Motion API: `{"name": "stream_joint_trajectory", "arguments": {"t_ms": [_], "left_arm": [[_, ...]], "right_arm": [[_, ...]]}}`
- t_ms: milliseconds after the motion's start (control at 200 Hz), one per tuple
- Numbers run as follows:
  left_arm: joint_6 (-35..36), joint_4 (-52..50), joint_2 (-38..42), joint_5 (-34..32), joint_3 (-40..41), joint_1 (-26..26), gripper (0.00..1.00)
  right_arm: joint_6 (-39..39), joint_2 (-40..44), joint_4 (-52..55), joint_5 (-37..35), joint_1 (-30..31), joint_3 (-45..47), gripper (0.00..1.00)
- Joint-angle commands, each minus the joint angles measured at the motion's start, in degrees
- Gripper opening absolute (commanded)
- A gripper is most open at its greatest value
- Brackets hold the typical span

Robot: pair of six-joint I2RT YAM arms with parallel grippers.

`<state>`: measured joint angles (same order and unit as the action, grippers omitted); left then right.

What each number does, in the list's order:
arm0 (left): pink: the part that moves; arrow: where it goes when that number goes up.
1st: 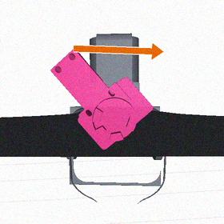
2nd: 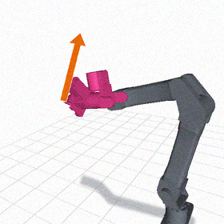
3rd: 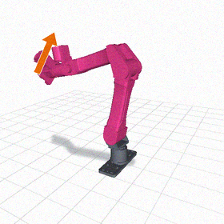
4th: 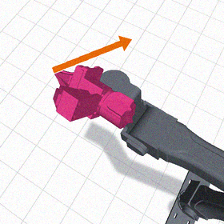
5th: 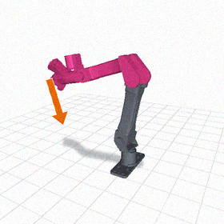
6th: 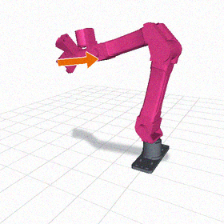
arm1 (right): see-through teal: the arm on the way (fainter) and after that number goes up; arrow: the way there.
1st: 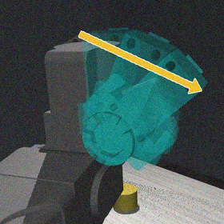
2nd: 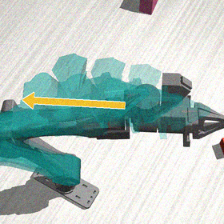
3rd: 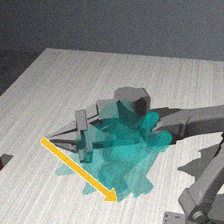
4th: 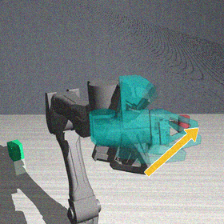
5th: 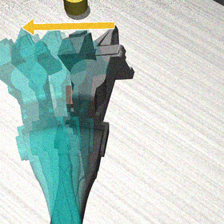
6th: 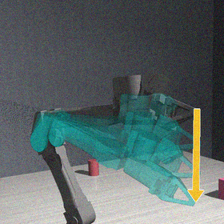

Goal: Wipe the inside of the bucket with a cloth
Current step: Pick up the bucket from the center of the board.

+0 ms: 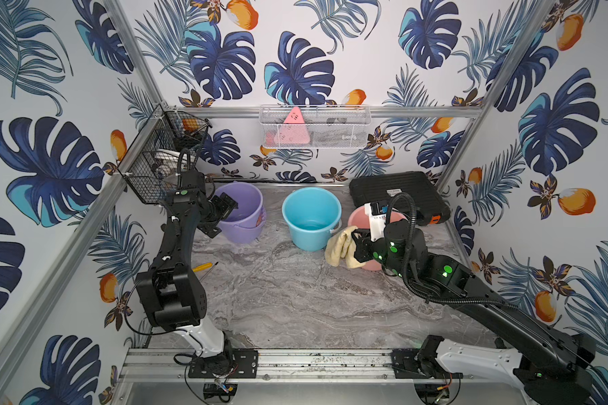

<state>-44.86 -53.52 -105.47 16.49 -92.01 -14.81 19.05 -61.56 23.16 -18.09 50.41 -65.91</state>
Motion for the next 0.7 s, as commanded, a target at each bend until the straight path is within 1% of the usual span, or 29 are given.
{"name": "stream_joint_trajectory", "arguments": {"t_ms": [0,185,285,310,400,515,630,691], "left_arm": [[-0.88,3.03,-1.56,-1.95,0.41,-0.49,0.99],[-0.94,5.30,-3.10,-3.77,1.26,-0.48,0.94],[-0.62,5.76,-4.32,-4.09,1.18,0.06,0.89],[-0.47,5.51,-4.72,-4.59,0.86,0.29,0.88],[0.08,4.91,-5.82,-5.96,0.16,1.22,0.82],[0.02,5.59,-6.15,-6.73,0.57,1.96,0.70],[-0.09,5.78,-6.12,-7.14,1.21,2.41,0.67],[0.25,5.33,-6.11,-8.14,1.14,2.46,0.61]], "right_arm": [[0.66,0.24,-1.97,0.22,-0.01,0.39,0.00],[0.72,0.27,-2.18,0.11,0.02,0.53,0.00],[0.81,0.04,-2.44,0.19,0.04,0.54,0.00],[0.87,0.06,-2.60,0.32,0.04,2.09,0.00],[0.99,-0.12,-2.88,0.46,0.03,2.26,0.00],[1.08,-0.40,-3.08,0.64,0.06,2.26,0.00],[1.23,-0.26,-3.46,0.77,-0.03,2.74,0.00],[1.25,-0.39,-3.44,0.75,0.03,2.89,0.00]]}}
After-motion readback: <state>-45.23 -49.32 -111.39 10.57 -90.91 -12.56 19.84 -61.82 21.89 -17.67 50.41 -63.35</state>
